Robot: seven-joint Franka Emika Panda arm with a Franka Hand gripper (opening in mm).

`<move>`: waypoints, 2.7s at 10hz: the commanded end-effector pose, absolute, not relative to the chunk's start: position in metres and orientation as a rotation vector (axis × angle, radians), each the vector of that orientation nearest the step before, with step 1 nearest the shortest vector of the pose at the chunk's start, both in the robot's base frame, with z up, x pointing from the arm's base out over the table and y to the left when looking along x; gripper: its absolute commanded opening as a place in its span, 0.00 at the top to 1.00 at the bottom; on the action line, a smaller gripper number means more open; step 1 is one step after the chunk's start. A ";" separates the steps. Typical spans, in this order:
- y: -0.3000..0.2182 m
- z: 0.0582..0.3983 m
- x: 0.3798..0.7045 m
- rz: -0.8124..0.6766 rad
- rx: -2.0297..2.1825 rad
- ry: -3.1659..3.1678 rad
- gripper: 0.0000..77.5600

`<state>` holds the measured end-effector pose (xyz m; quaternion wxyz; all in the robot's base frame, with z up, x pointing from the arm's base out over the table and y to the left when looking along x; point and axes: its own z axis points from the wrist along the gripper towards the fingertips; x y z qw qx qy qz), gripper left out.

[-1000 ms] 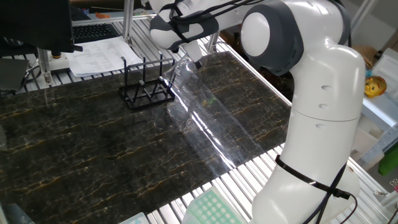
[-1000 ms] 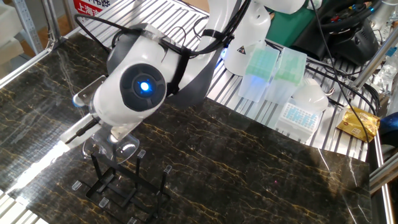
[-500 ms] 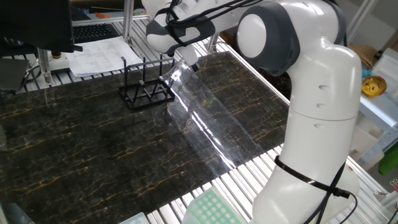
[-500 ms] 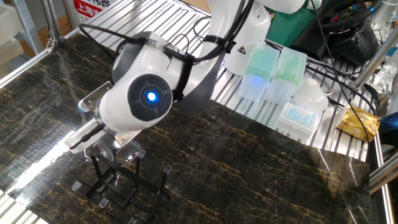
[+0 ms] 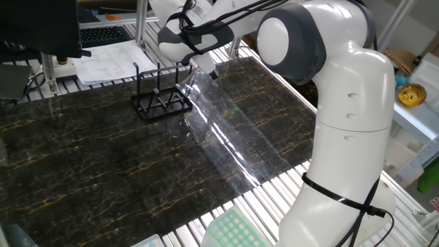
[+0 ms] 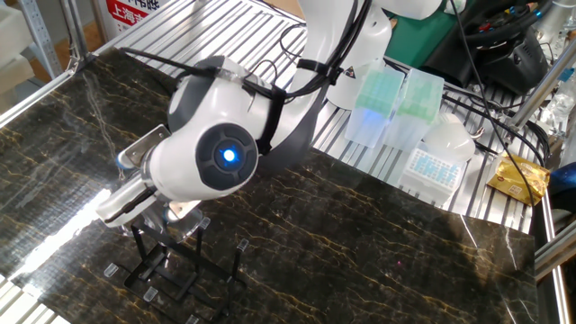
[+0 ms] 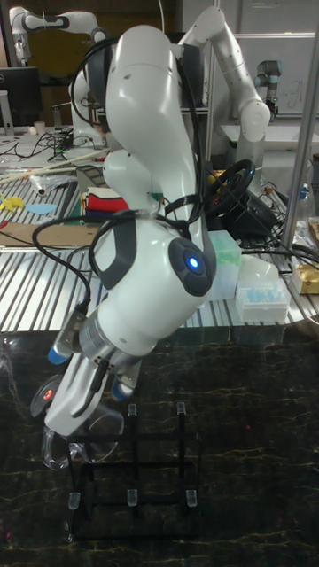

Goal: Put the cup on the cup rack

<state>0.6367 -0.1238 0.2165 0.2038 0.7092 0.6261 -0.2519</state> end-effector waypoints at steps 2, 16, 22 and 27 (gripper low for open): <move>-0.120 0.213 0.637 -0.734 1.946 1.706 0.99; -0.108 0.196 0.643 -0.773 1.915 1.635 0.99; -0.107 0.195 0.644 -0.772 1.915 1.630 0.99; -0.107 0.195 0.644 -0.780 1.907 1.617 0.99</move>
